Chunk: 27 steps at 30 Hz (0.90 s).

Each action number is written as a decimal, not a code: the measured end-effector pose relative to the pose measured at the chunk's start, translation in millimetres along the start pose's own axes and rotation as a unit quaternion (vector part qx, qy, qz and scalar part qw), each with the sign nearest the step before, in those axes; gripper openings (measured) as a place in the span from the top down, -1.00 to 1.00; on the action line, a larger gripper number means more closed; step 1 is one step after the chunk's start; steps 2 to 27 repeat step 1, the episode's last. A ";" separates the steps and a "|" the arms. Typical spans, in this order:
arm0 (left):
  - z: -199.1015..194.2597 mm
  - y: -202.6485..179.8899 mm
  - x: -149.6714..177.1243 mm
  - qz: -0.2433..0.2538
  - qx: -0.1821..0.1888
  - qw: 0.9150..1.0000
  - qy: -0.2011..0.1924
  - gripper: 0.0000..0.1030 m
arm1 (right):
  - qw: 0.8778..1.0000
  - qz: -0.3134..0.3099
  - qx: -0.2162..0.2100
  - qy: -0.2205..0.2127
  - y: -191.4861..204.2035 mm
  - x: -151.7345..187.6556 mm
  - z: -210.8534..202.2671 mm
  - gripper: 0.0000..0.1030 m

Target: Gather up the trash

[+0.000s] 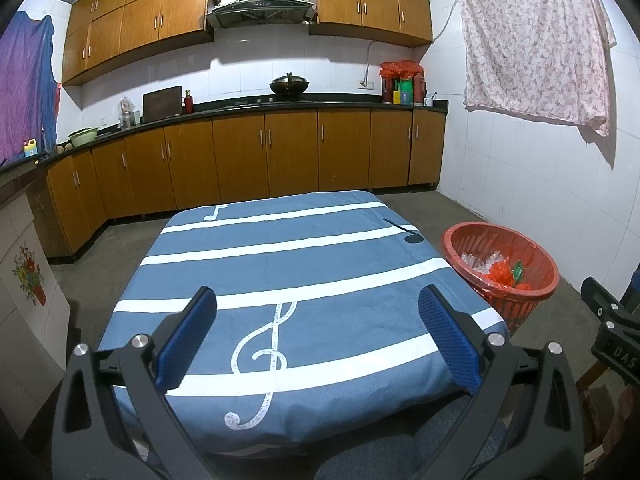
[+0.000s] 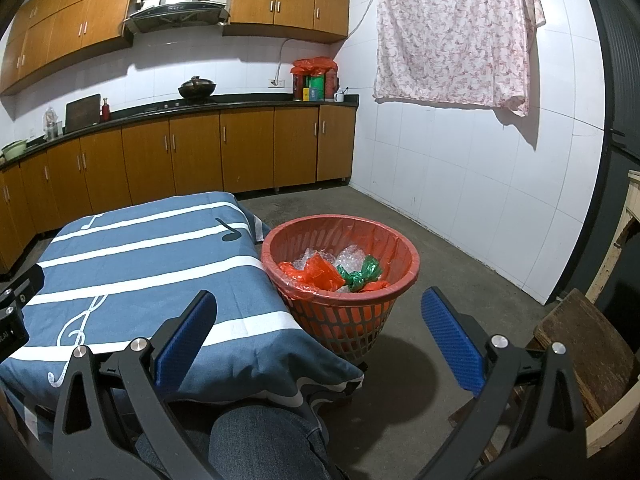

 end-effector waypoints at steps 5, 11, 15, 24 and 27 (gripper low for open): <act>0.0 0.1 -0.1 0.000 0.000 1.000 0.000 -0.92 | 1.000 0.000 0.000 0.000 0.1 0.2 -0.7 -0.97; 0.0 0.1 -0.1 0.000 0.000 1.000 0.000 -0.92 | 1.000 0.000 0.000 0.000 0.1 0.2 -0.7 -0.97; 0.0 0.1 -0.1 0.000 0.000 1.000 0.000 -0.92 | 1.000 0.000 0.000 0.000 0.1 0.2 -0.7 -0.97; 0.0 0.1 -0.1 0.000 0.000 1.000 0.000 -0.92 | 1.000 0.000 0.000 0.000 0.1 0.2 -0.7 -0.97; 0.0 0.1 -0.1 0.000 0.000 1.000 0.000 -0.92 | 1.000 0.000 0.000 0.000 0.1 0.2 -0.7 -0.97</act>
Point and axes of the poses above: each gripper's, at about its wrist camera, not at the fingertips, and z roughly the way its jaws point, y to its left, x to its underside, the point moved 4 cm from there along z, roughly the way its jaws point, and after that the axes turned 12 degrees about -z, right-handed, at the moved point
